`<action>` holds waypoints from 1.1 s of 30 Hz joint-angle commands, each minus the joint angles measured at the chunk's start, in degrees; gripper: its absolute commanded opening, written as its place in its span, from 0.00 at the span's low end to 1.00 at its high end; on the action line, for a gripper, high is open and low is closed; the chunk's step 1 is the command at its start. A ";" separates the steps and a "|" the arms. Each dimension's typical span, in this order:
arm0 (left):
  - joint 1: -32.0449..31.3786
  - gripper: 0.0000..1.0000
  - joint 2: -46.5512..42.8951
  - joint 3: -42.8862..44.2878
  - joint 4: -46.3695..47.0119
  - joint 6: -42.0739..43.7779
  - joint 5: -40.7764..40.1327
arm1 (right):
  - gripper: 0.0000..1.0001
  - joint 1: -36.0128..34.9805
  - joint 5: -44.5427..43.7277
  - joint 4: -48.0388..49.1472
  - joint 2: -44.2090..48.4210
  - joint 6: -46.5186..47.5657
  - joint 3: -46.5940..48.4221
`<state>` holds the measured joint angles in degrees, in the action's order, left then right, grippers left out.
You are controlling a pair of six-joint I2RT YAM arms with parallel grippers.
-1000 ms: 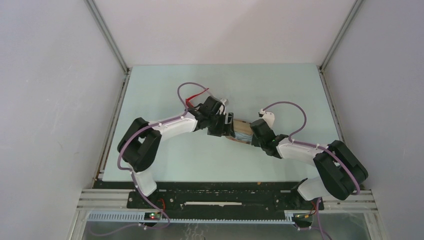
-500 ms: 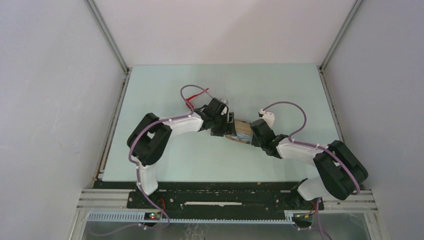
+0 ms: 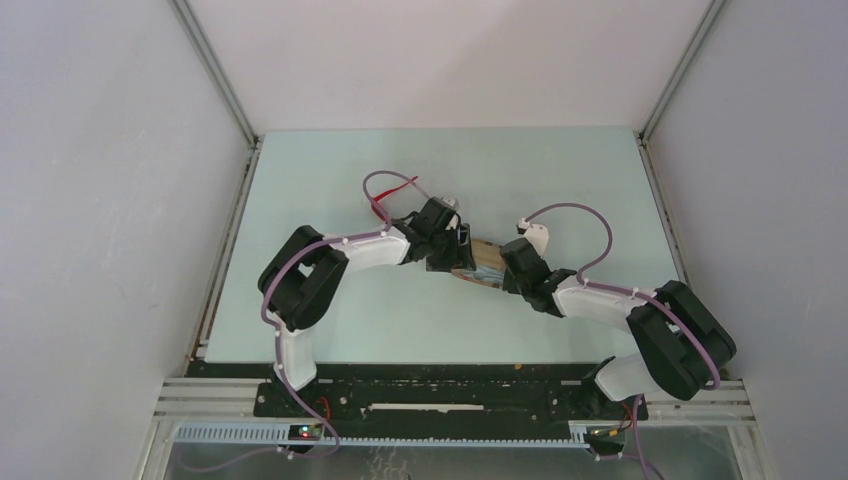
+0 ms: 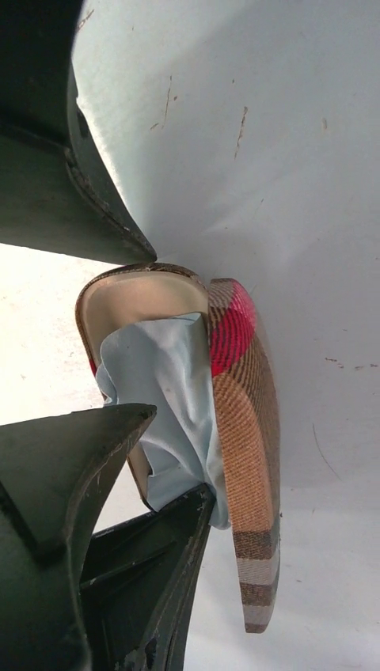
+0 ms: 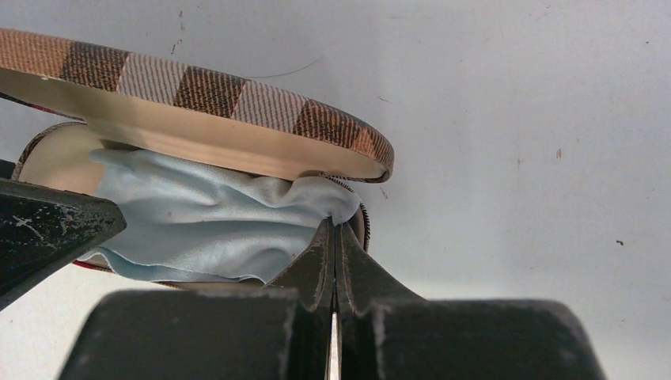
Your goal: Organize the sunglasses
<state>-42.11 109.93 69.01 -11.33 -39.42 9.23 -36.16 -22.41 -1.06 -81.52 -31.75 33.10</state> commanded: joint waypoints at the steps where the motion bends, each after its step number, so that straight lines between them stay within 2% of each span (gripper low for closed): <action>1: -0.32 0.69 1.12 2.07 1.32 -0.79 -0.43 | 0.00 -0.46 -1.49 -0.08 -0.22 0.88 -0.23; 10: -0.55 0.55 2.54 1.92 -2.82 0.88 0.60 | 0.00 -0.49 -1.39 -1.30 1.01 -0.29 -0.23; 15: -0.74 0.44 2.92 1.14 -3.69 1.76 -0.26 | 0.06 -0.18 -1.45 -2.46 2.87 -1.26 -0.23; 20: -0.70 0.41 3.71 0.65 -3.24 2.04 -0.44 | 0.13 0.26 -0.55 -4.55 5.45 -2.08 -0.23; 24: -0.81 0.38 4.26 0.27 -2.46 2.07 0.09 | 0.26 0.46 0.04 -6.43 8.01 -2.49 -0.23; 27: -0.78 0.37 4.17 -0.28 -1.84 2.15 0.53 | 0.31 0.73 0.44 -8.08 9.61 -2.88 -0.23; 33: -0.91 0.39 3.34 -1.40 -0.56 2.48 1.66 | 0.34 1.53 1.45 -10.01 13.52 -3.91 -0.19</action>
<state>-42.13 112.14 70.06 -11.46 -38.57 10.24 -35.24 -21.43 -9.52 -71.24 -34.00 33.04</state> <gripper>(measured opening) 0.375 0.331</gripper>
